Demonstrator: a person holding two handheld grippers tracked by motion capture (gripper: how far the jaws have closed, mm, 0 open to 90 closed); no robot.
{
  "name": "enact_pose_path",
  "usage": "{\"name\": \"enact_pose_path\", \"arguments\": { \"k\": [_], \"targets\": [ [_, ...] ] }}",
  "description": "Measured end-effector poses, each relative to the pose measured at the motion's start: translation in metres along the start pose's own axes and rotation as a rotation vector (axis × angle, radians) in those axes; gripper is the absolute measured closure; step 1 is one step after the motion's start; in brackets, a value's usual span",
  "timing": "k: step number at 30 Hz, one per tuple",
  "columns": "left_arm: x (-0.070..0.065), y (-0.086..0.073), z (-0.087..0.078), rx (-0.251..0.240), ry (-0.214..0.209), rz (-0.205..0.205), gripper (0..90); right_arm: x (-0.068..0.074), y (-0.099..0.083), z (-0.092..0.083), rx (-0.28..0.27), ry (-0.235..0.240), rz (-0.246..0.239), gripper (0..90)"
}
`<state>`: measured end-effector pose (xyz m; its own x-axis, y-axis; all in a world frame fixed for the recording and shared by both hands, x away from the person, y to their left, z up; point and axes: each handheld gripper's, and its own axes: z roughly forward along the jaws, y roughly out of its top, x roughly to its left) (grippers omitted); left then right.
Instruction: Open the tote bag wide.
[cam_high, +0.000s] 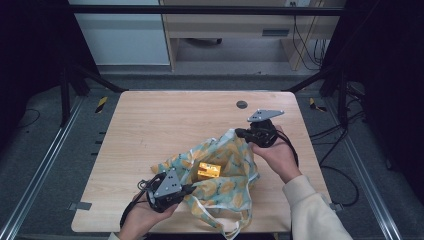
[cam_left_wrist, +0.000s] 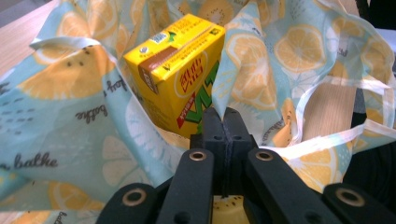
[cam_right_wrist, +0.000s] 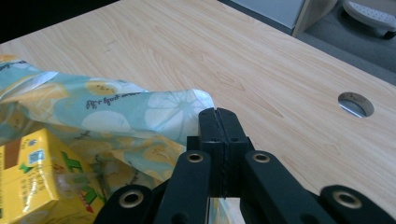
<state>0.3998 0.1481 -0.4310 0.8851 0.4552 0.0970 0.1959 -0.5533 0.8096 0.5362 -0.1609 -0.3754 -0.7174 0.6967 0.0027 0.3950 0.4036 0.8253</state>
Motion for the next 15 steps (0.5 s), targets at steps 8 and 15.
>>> {"name": "enact_pose_path", "arguments": {
  "k": [8,15],
  "targets": [
    [0.002,-0.009,0.004,0.051,0.013,0.014,90.0,-0.016,-0.013,0.007,0.019,-0.025,0.042,90.0],
    [0.008,-0.018,0.004,0.097,0.040,0.005,90.0,-0.023,-0.022,0.010,0.030,-0.042,0.054,90.0]
  ]
}}
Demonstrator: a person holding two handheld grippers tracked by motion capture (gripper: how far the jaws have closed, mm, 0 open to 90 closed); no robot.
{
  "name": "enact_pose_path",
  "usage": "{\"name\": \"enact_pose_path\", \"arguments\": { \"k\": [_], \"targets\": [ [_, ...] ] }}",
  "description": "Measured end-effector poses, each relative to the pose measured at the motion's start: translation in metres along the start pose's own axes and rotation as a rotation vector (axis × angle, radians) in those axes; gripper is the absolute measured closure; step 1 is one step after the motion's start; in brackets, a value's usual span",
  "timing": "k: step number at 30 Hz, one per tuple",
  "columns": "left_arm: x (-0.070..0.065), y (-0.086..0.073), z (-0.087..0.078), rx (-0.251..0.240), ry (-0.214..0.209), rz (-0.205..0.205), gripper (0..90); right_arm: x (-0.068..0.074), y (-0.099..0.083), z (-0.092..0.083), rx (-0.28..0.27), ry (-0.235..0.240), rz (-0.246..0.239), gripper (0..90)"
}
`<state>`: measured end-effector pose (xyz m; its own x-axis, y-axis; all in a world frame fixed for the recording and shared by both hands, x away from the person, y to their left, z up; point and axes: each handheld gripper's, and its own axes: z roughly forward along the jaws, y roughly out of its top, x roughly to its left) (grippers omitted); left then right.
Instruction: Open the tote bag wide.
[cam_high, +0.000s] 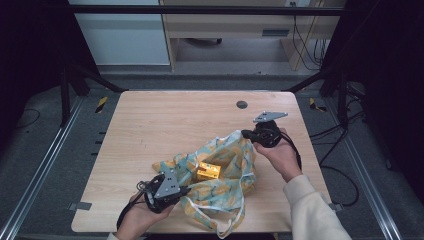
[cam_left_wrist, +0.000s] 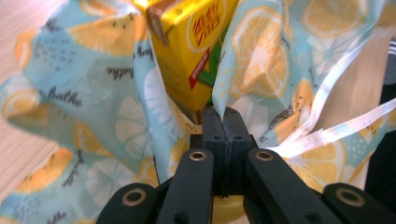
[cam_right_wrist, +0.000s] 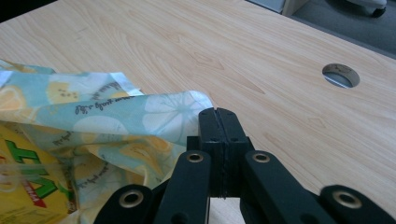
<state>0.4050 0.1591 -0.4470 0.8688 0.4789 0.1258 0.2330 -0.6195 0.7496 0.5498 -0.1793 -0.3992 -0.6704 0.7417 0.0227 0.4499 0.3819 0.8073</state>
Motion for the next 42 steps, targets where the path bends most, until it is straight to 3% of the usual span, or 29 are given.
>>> {"name": "enact_pose_path", "arguments": {
  "k": [10,18,30,33,34,35,38,42],
  "targets": [
    [0.006,-0.011,0.010,0.085,0.010,-0.011,90.0,-0.006,-0.018,0.010,0.039,-0.016,0.022,90.0],
    [0.006,-0.014,0.016,0.134,0.005,0.013,90.0,-0.006,-0.029,0.019,0.074,-0.019,0.018,90.0],
    [0.005,-0.016,0.019,0.156,-0.006,0.010,90.0,-0.010,-0.042,0.023,0.106,-0.028,0.025,90.0],
    [0.005,-0.016,0.019,0.153,-0.007,0.010,88.7,-0.009,-0.042,0.024,0.108,-0.027,0.019,90.0],
    [0.004,-0.015,0.018,0.123,0.006,-0.004,85.5,-0.007,-0.040,0.023,0.106,-0.006,0.015,87.1],
    [0.004,-0.015,0.018,0.123,0.006,-0.004,81.4,-0.007,-0.040,0.023,0.106,-0.006,0.015,87.1],
    [0.001,-0.010,0.012,0.051,0.040,-0.017,66.7,0.000,-0.033,0.013,0.072,-0.037,0.004,68.9],
    [-0.001,-0.002,0.001,-0.035,0.063,-0.033,56.7,0.008,-0.025,-0.002,0.026,-0.038,-0.017,52.4]
  ]
}}
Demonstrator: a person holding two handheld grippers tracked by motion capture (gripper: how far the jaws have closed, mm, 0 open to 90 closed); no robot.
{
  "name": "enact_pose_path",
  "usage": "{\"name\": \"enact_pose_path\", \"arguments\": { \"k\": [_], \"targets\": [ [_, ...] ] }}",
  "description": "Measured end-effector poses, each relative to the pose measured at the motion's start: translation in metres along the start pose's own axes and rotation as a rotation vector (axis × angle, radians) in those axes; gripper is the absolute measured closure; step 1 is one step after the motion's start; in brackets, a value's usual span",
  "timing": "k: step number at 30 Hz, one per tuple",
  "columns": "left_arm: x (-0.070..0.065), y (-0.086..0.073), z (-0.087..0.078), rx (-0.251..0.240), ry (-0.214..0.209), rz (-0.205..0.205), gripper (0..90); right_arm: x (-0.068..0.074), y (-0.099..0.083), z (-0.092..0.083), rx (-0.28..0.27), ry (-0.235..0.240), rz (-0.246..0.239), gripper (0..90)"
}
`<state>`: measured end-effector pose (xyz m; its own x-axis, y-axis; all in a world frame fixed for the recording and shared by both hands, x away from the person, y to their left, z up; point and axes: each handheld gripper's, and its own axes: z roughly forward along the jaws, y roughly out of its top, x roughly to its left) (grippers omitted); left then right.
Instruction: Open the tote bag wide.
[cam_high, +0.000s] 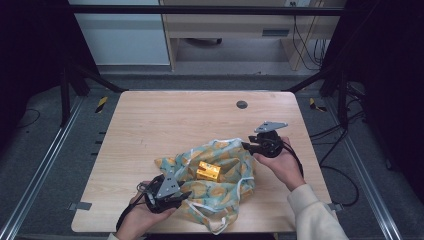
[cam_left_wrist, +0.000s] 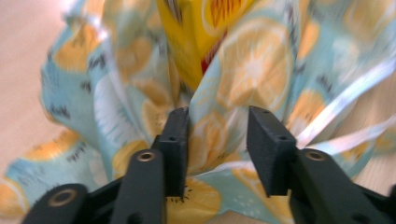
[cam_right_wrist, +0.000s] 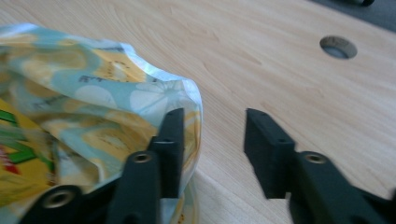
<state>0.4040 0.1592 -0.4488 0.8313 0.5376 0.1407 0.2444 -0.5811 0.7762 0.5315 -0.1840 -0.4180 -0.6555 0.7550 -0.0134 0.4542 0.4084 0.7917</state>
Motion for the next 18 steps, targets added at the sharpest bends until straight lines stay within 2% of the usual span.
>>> {"name": "enact_pose_path", "arguments": {
  "k": [4,6,7,9,12,16,18],
  "targets": [
    [0.001,0.006,-0.008,-0.053,0.017,-0.023,49.6,0.011,0.009,-0.018,-0.035,0.003,-0.028,42.2],
    [0.003,0.010,-0.013,-0.088,0.035,-0.034,48.1,0.018,0.013,-0.027,-0.048,0.011,-0.037,38.8],
    [0.003,0.010,-0.013,-0.088,0.035,-0.034,47.5,0.018,0.013,-0.027,-0.048,0.011,-0.037,38.8],
    [0.009,0.017,-0.019,-0.116,0.080,-0.063,45.6,0.029,0.014,-0.038,-0.055,0.022,-0.057,35.6],
    [0.019,0.023,-0.020,-0.069,0.169,-0.081,43.4,0.044,0.011,-0.048,-0.049,0.036,-0.080,32.9],
    [0.030,0.025,-0.012,-0.033,0.225,-0.108,39.0,0.060,0.001,-0.057,-0.038,0.045,-0.101,30.3],
    [0.034,0.025,-0.007,-0.031,0.223,-0.124,35.7,0.064,-0.004,-0.059,-0.031,0.040,-0.100,28.3]
  ]
}}
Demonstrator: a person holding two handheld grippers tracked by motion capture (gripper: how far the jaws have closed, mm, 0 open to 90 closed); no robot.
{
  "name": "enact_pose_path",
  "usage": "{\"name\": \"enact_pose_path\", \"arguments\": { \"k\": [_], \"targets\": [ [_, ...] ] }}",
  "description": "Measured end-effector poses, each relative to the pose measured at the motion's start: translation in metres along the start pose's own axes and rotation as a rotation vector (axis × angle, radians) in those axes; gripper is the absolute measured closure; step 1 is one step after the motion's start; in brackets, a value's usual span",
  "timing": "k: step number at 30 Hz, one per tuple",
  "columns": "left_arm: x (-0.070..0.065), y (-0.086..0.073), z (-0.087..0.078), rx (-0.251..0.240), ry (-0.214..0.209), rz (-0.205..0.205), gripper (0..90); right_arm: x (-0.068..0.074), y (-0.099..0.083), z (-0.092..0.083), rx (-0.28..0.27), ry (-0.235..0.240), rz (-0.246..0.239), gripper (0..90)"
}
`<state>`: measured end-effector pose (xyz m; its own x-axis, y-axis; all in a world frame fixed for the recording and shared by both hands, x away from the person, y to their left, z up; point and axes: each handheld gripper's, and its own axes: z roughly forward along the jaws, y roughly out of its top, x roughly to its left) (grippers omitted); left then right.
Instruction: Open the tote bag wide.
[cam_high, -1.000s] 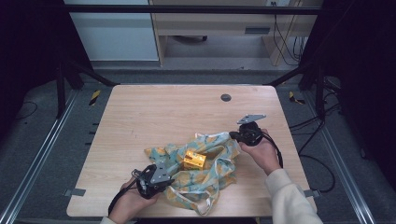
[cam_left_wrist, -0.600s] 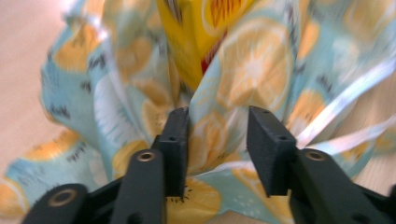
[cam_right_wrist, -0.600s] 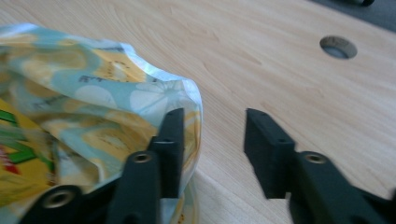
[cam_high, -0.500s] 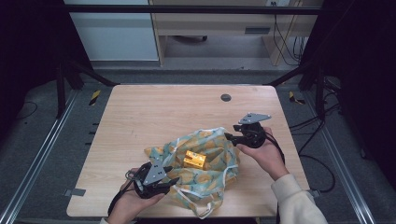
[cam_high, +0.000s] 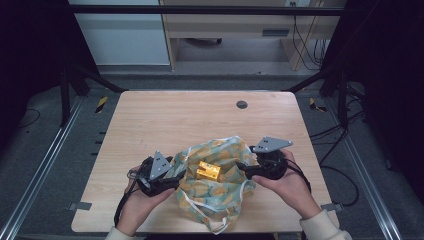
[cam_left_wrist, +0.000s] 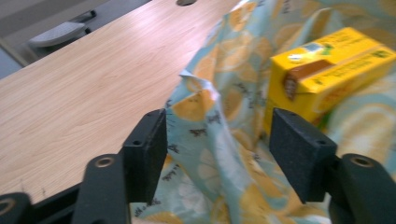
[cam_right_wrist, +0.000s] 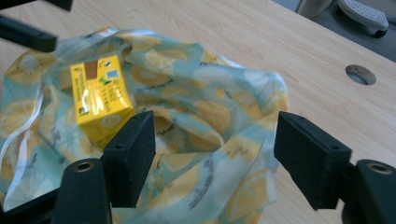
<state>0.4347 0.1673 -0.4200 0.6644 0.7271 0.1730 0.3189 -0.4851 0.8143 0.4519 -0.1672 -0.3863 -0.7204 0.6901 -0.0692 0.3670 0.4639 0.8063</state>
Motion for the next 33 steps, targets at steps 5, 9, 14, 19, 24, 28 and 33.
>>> {"name": "enact_pose_path", "arguments": {
  "k": [5,9,14,19,24,28,33],
  "targets": [
    [0.000,-0.005,0.014,0.030,-0.008,-0.019,32.7,0.006,-0.009,0.001,0.019,-0.015,0.003,21.4],
    [0.000,-0.010,0.019,0.054,-0.010,-0.003,40.5,0.008,-0.014,0.002,0.041,-0.022,0.010,19.2],
    [-0.003,-0.018,0.021,0.097,-0.029,0.049,60.1,0.011,-0.031,0.003,0.073,-0.012,0.010,36.4],
    [-0.006,-0.020,0.021,0.117,-0.028,0.087,75.6,0.010,-0.047,0.004,0.110,-0.020,0.010,64.2],
    [-0.006,-0.023,0.021,0.147,-0.032,0.097,87.5,0.007,-0.057,0.006,0.128,-0.009,0.001,86.3],
    [-0.004,-0.029,0.022,0.182,-0.042,0.107,89.3,0.005,-0.067,0.007,0.137,0.004,0.007,90.0],
    [-0.005,-0.035,0.026,0.230,-0.043,0.121,89.6,0.002,-0.079,0.012,0.168,0.013,0.011,90.0]
  ]
}}
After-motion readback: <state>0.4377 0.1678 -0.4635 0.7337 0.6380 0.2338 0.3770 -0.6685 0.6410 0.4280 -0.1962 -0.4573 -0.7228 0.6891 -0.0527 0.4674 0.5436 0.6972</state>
